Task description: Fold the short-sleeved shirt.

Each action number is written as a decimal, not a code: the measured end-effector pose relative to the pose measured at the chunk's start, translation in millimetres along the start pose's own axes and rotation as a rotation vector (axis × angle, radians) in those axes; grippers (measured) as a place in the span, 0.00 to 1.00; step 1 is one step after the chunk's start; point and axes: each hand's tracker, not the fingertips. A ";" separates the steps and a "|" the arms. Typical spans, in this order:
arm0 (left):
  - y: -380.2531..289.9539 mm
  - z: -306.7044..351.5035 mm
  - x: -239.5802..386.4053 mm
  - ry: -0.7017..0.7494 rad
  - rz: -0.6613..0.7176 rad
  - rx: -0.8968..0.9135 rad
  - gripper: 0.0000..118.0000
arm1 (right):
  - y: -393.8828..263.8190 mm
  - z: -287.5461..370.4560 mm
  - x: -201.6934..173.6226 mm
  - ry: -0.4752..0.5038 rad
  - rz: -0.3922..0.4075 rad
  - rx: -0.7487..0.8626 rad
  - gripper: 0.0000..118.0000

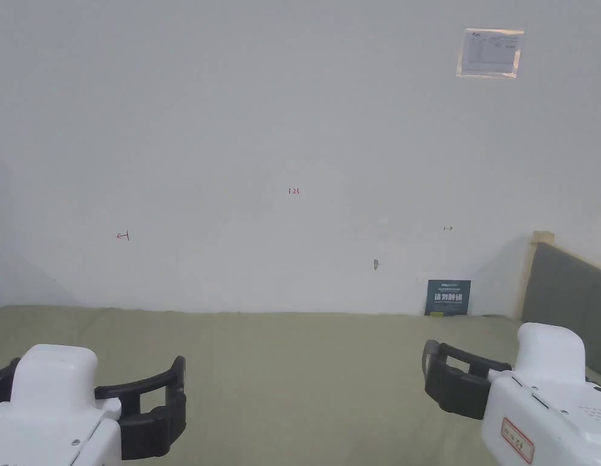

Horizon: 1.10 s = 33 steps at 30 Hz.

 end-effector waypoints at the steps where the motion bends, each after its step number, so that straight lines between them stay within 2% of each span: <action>1: -0.2 -0.4 -0.1 -0.001 0.000 0.000 1.00 | -0.7 -0.4 1.6 0.007 -0.019 0.015 1.00; 5: -0.5 -0.7 1.7 -0.002 -0.007 -0.001 1.00 | -2.5 -1.4 0.0 0.006 0.015 0.014 1.00; 8: -0.1 -0.8 2.3 0.001 -0.010 0.002 1.00 | 1.2 -1.1 2.5 -0.002 -0.040 0.004 1.00; 11: 0.9 -0.7 1.6 -0.003 -0.007 0.007 1.00 | -0.7 2.7 7.0 0.055 -0.019 0.034 1.00; 13: 1.7 -0.3 2.3 0.001 -0.017 0.010 1.00 | 0.1 1.9 5.0 0.071 0.034 0.017 1.00; 16: 1.8 -1.0 2.9 -0.003 -0.017 0.009 1.00 | -6.6 2.4 -4.0 -0.013 0.181 0.076 1.00; 17: 1.6 -1.3 3.1 -0.005 -0.015 0.007 1.00 | -8.0 1.9 -4.7 -0.009 0.204 0.087 1.00; 20: 0.5 -1.9 5.2 -0.008 -0.011 0.007 1.00 | -9.3 0.9 -2.5 0.033 0.189 0.070 1.00; 33: -1.1 -5.8 13.9 -0.023 -0.022 0.003 1.00 | -15.2 3.0 -3.8 0.040 0.205 0.089 1.00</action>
